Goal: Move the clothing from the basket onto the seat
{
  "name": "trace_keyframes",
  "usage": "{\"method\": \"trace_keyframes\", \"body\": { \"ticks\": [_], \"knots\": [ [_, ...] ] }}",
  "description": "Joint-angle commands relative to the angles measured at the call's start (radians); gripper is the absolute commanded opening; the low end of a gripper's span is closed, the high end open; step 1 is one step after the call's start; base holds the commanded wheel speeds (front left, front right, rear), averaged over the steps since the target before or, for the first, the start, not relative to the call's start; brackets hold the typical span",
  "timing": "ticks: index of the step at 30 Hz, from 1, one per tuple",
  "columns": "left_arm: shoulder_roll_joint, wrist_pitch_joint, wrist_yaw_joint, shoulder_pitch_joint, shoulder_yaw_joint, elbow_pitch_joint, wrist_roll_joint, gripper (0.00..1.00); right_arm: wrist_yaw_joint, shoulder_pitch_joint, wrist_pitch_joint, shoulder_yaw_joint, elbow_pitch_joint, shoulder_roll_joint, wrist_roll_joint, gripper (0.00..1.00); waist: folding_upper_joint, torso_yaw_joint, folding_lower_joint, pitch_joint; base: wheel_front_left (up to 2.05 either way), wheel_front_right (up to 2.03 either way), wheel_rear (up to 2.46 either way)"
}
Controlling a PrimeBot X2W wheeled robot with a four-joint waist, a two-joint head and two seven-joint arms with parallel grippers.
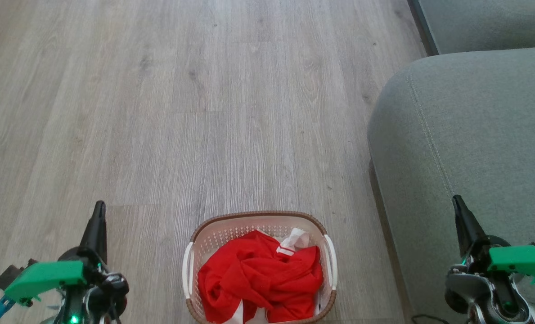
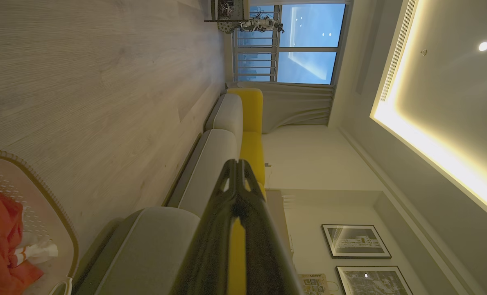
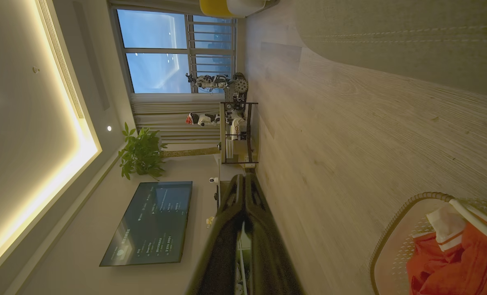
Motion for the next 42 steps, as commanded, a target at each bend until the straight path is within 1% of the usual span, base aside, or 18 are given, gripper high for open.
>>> {"method": "trace_keyframes", "body": {
  "ticks": [1,27,28,31,42],
  "knots": [
    [0.008,0.008,-0.007,-0.050,0.036,-0.027,0.005,0.00,0.000,-0.052,0.004,0.018,-0.039,-0.004,0.006,0.00,0.0000,0.000,0.0000,0.000,0.00,0.00,0.00],
    [0.008,0.008,-0.007,-0.050,0.036,-0.027,0.005,0.00,0.000,-0.052,0.004,0.018,-0.039,-0.004,0.006,0.00,0.0000,0.000,0.0000,0.000,0.00,0.00,0.00],
    [0.000,0.000,0.000,0.000,0.000,0.000,0.000,1.00,0.000,0.000,0.000,0.000,0.000,0.000,0.000,1.00,0.0000,0.000,0.0000,0.000,0.00,0.00,0.00],
    [-0.003,-0.003,0.001,0.016,-0.004,0.036,0.000,1.00,0.000,0.016,-0.002,0.007,0.038,0.004,0.000,1.00,0.0000,0.000,0.0000,0.000,0.00,0.00,0.00],
    [-0.002,-0.035,0.013,0.034,-0.022,0.002,0.019,1.00,0.000,0.020,-0.034,0.040,0.030,0.003,-0.015,1.00,0.0000,0.000,0.0000,-0.006,0.00,0.00,0.00]
  ]
}}
